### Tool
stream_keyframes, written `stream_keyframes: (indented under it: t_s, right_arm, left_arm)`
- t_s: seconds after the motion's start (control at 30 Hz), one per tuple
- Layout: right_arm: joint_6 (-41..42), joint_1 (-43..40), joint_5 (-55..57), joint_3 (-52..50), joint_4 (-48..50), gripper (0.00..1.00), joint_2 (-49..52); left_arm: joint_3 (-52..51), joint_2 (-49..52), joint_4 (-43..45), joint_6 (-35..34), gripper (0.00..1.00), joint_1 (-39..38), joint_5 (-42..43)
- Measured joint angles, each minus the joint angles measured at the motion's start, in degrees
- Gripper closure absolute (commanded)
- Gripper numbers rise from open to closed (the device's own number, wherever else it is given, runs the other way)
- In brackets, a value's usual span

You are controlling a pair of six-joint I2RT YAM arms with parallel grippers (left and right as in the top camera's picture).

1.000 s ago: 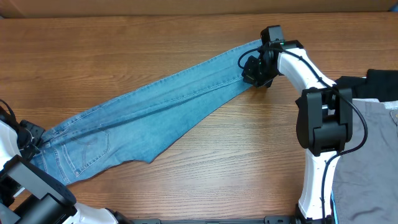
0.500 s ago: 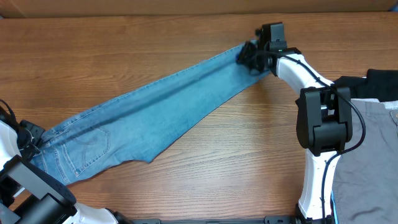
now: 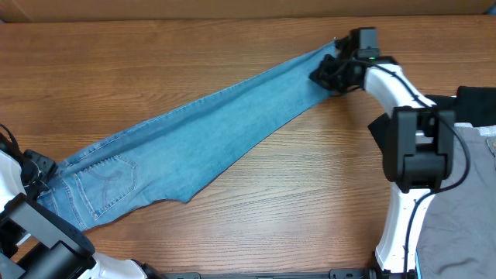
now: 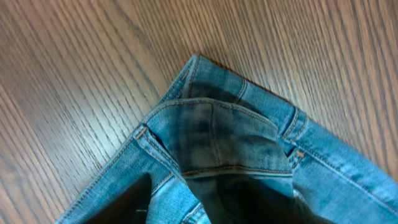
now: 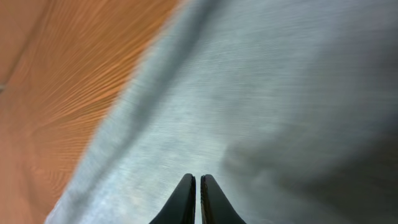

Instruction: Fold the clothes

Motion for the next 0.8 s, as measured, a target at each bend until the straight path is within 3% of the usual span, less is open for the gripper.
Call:
stream_keyframes:
  t_s: [0.13,0.23,0.27,0.3,0.4,0.5,0.63,0.8]
  right_arm:
    - [-2.32,-2.69,0.04,0.02,-2.51,0.91,-1.92]
    - [-3.72,-3.5,0.04,0.13,-5.09,0.91,-4.37]
    - [-4.04,-3.54,0.0,0.28,-6.32,0.91,-5.09]
    - [-4.37,-3.54,0.02,0.46,-7.61,0.91,-5.75]
    - [-4.87,-3.43,0.55,0.98,-12.44,0.9,-6.84]
    - [-5.09,-3.34,3.45,1.05,-17.38,0.83,-6.97]
    - [-5.27,-3.39,8.39,1.03,-19.3,0.67,-6.97]
    - [-5.9,-3.39,11.43,0.9,-18.51,0.59,-6.97]
  left_arm:
    - [0.33,0.0,0.02,0.83,0.25,0.0,-0.04]
    - [2.43,0.13,-1.88,2.54,0.27,0.0,-0.04]
    - [3.65,0.17,-2.99,3.02,0.33,0.0,-0.04]
    - [5.11,0.24,-4.59,3.5,0.47,0.0,0.0]
    - [9.73,0.28,-8.37,5.38,0.74,0.0,0.76]
    - [14.45,0.28,-12.31,7.96,0.94,0.04,3.54]
    - [17.49,0.28,-16.61,10.67,0.96,0.04,8.37]
    - [16.68,0.28,-19.63,12.26,0.96,0.04,11.5]
